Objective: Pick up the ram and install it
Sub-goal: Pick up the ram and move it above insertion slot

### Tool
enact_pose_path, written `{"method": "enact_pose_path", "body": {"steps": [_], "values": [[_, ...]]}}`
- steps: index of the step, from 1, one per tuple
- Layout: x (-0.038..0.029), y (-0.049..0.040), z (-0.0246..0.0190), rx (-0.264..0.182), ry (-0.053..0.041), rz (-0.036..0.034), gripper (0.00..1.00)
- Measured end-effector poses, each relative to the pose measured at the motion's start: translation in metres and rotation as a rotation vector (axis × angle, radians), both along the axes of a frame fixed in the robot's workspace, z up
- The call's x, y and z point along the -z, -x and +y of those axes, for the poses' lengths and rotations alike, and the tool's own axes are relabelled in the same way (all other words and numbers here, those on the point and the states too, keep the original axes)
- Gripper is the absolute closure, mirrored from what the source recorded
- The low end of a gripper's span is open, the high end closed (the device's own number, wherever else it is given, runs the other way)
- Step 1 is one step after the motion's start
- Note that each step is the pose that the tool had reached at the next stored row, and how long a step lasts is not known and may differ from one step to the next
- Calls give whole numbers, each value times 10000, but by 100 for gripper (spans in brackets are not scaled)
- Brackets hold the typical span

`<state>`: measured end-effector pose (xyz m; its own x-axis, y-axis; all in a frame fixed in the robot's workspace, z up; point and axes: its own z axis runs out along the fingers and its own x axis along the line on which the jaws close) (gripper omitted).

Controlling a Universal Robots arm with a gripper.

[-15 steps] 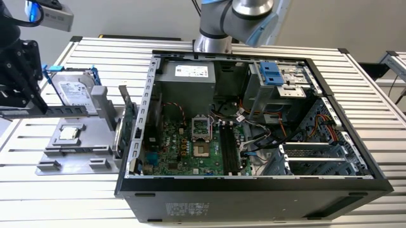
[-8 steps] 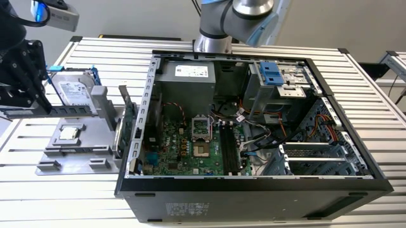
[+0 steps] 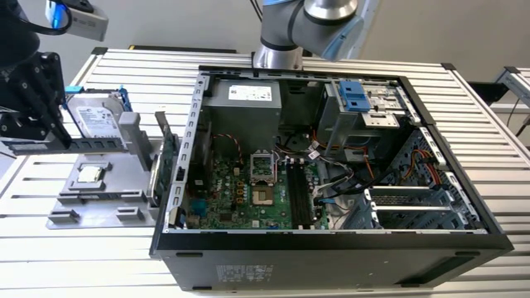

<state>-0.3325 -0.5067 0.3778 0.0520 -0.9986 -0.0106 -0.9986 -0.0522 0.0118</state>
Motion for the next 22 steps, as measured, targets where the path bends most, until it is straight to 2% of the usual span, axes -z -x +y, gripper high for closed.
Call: {"method": "enact_pose_path", "body": {"steps": [10, 22], "values": [[0, -72, 0, 0, 0, 0, 100], [0, -199, 0, -1, 0, 0, 100]]}}
